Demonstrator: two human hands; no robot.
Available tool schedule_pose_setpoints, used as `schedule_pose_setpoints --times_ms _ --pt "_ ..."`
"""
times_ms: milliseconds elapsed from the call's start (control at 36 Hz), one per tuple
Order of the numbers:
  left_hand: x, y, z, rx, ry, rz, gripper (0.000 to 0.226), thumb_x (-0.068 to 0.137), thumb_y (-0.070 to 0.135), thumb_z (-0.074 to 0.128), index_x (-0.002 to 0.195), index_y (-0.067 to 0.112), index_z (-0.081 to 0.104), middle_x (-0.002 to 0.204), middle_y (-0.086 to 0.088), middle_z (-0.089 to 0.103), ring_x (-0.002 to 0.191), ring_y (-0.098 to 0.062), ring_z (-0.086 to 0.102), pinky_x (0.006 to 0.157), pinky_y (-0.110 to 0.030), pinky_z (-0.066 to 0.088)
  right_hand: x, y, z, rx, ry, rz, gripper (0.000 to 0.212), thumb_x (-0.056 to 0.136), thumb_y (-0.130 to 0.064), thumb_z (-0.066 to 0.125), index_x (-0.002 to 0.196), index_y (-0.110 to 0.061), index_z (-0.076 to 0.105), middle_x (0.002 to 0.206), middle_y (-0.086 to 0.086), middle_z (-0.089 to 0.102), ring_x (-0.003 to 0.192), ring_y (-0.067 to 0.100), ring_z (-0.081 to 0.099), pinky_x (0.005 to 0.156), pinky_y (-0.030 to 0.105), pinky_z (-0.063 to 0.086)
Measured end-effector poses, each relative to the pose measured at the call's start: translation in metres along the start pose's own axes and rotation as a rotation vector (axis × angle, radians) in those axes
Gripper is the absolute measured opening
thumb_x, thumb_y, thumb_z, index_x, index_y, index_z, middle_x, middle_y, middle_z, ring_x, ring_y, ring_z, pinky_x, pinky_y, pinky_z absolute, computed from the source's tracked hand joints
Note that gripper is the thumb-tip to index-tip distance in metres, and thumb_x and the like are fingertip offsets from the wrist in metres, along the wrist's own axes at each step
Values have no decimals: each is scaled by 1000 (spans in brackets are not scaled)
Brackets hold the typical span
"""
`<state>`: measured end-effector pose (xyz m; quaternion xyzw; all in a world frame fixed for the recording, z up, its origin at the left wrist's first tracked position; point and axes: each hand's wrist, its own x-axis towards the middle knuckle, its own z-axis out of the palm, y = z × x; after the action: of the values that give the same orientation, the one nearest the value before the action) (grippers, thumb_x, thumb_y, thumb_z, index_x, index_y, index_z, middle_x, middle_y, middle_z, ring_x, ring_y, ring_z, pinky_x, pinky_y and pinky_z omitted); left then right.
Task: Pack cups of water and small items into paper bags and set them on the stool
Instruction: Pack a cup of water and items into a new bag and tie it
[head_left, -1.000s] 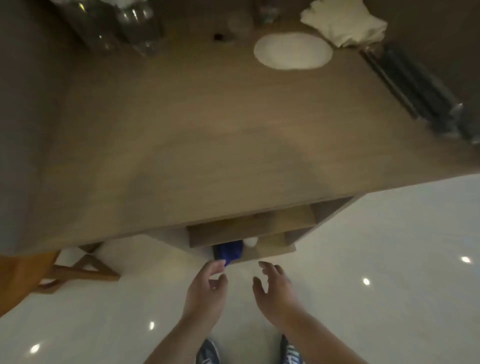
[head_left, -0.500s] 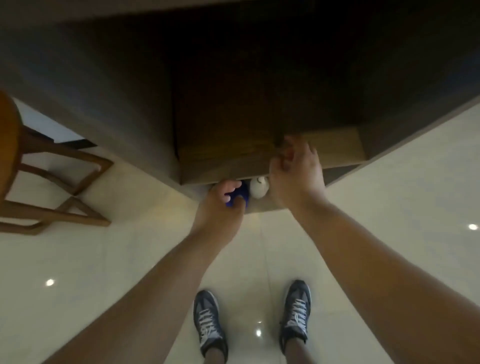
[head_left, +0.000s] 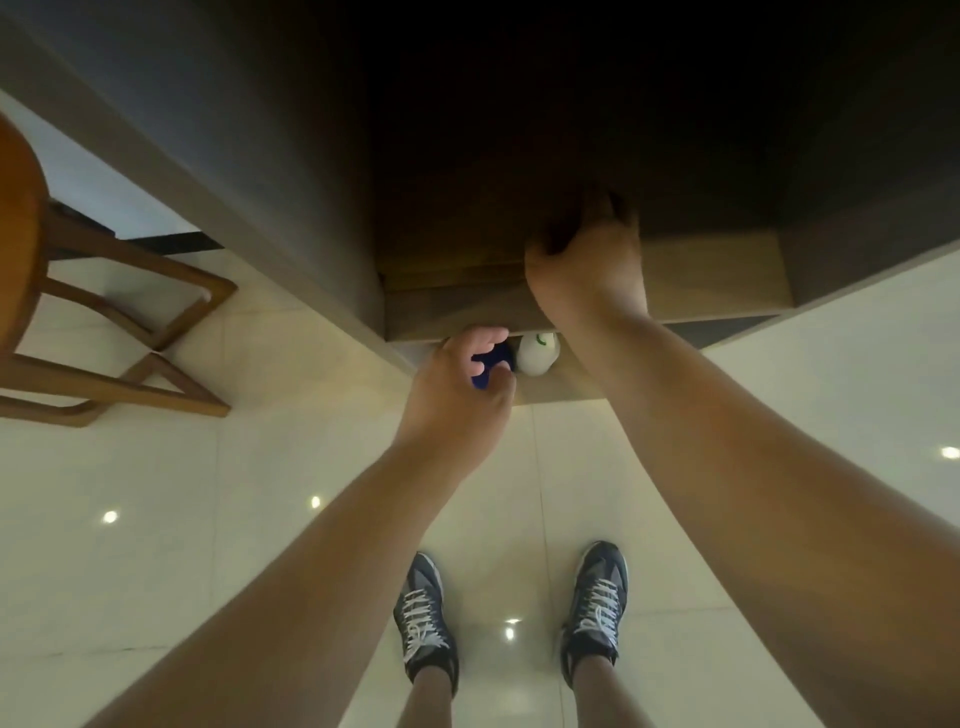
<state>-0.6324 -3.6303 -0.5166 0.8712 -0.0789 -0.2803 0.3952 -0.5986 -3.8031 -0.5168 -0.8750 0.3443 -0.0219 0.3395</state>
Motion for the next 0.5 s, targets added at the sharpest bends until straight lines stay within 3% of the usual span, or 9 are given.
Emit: schedule_pose_setpoints --times_ms 111,167,250,306,389,444,500 --pt "0 2 -1 5 5 29 36 104 30 56 138 42 55 140 20 58 119 -3 57 74 -7 41 -4 -2 1 -110 70 15 80 94 -46 66 162 -19 34 161 11 36 140 36 43 108 43 47" --pt "1 2 -1 -9 2 26 36 104 30 56 138 42 55 139 19 59 119 -4 58 75 -9 42 -6 -6 -1 -160 139 10 75 91 -50 65 157 -21 43 156 10 42 134 35 45 104 41 46" --pt "1 1 -1 -24 7 27 36 103 30 57 137 42 56 136 20 60 116 -4 60 78 -12 47 -7 -11 -5 32 210 -22 56 80 -45 58 130 -22 63 134 5 57 122 30 53 92 35 47" --pt "1 1 -1 -50 15 22 36 103 29 56 136 41 57 134 20 61 114 -3 61 80 -14 51 -8 -12 -10 200 182 10 39 77 -37 58 113 -24 67 121 2 59 113 27 59 90 40 54" --pt "1 0 -3 -137 12 -22 36 103 25 55 135 40 60 132 21 63 108 3 61 77 -11 49 -7 -13 -23 285 142 110 20 82 -29 60 101 -30 66 122 4 60 112 26 61 89 36 54" --pt "2 -2 -4 -185 31 -47 35 102 23 54 131 40 62 129 21 66 109 2 64 83 -20 57 -5 -10 -32 349 136 138 21 88 -18 62 94 -38 62 119 0 60 108 22 62 86 30 54" --pt "3 -3 -6 -255 55 -98 33 102 20 52 126 38 66 123 19 70 105 -4 70 82 -25 61 -5 -3 -44 448 82 206 29 94 -8 57 99 -37 61 106 -6 63 90 9 63 68 16 51"
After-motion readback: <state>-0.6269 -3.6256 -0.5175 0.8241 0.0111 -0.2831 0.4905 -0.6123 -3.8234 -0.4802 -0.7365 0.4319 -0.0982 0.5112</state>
